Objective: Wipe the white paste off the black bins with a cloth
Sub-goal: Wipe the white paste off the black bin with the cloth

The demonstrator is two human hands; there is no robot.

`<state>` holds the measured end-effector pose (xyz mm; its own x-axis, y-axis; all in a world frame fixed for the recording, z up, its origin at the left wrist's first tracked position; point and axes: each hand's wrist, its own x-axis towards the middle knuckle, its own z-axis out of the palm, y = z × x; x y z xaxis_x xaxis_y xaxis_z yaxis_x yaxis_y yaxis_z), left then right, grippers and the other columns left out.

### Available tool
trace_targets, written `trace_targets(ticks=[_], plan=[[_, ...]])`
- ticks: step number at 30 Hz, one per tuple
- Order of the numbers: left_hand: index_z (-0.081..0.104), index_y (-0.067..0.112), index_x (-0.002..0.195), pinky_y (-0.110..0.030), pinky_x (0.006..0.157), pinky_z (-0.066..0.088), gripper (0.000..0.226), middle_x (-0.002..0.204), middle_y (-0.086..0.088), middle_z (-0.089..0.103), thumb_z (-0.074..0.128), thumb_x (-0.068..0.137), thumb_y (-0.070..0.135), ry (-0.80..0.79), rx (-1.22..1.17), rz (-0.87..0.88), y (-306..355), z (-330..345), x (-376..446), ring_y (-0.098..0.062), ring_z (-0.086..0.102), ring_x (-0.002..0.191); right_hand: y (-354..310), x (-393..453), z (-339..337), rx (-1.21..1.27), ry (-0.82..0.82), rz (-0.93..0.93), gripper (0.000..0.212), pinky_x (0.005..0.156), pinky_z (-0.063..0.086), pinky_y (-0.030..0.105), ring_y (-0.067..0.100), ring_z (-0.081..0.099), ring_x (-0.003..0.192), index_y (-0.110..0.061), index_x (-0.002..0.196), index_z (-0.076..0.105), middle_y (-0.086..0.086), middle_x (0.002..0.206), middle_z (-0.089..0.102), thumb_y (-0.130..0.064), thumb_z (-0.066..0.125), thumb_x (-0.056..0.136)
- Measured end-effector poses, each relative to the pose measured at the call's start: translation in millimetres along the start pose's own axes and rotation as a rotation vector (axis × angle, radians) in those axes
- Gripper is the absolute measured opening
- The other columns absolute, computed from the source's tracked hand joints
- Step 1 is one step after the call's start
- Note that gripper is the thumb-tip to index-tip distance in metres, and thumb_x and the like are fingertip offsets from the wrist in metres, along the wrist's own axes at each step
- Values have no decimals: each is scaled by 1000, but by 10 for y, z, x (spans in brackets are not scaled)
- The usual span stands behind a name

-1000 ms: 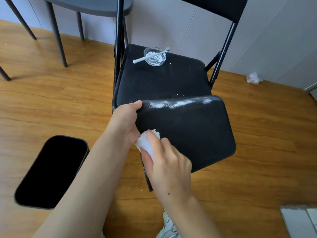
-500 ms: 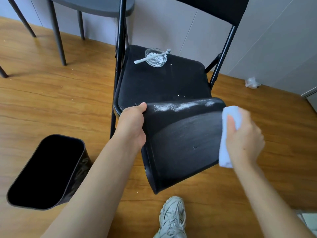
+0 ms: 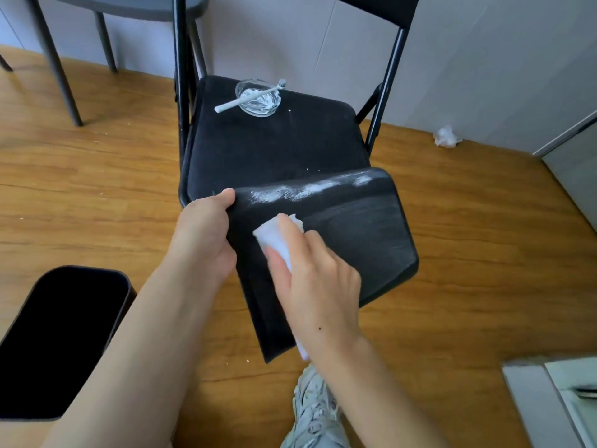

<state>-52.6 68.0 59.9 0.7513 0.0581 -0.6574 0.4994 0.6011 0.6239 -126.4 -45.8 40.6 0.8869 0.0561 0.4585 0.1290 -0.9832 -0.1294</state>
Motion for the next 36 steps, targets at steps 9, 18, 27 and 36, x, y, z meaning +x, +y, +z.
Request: trace_targets(ticks=[9,18,27,36], plan=[[62,10,102,-26,64,53,11,111,-6,69,52,100,14,12,27,18,-21,47,-83,-15,67,95,1315,443,-148,-80,107,358,31,54,27,20,26,54,65,-9,122,57,13,86,66,-26,50,98],[72,17,92,-23,62,51,18,91,5,75,58,98,27,35,82,119,2,24,-239,-7,70,81,1628,70,-436,66,182,774,40,80,42,34,34,56,108,-17,135,49,13,120,63,-34,45,99],[72,17,73,-61,97,48,40,91,-9,74,50,98,39,-127,246,532,-40,-116,-597,-31,69,95,988,220,-723,391,432,587,36,72,34,1,-7,45,92,-17,127,57,-12,113,60,-30,52,94],[73,17,74,-53,98,48,41,90,-5,72,48,101,33,-160,191,590,-58,-147,-515,-22,66,92,1007,437,-604,413,383,594,37,68,30,-9,-12,40,96,-17,131,55,-13,114,58,-28,52,95]])
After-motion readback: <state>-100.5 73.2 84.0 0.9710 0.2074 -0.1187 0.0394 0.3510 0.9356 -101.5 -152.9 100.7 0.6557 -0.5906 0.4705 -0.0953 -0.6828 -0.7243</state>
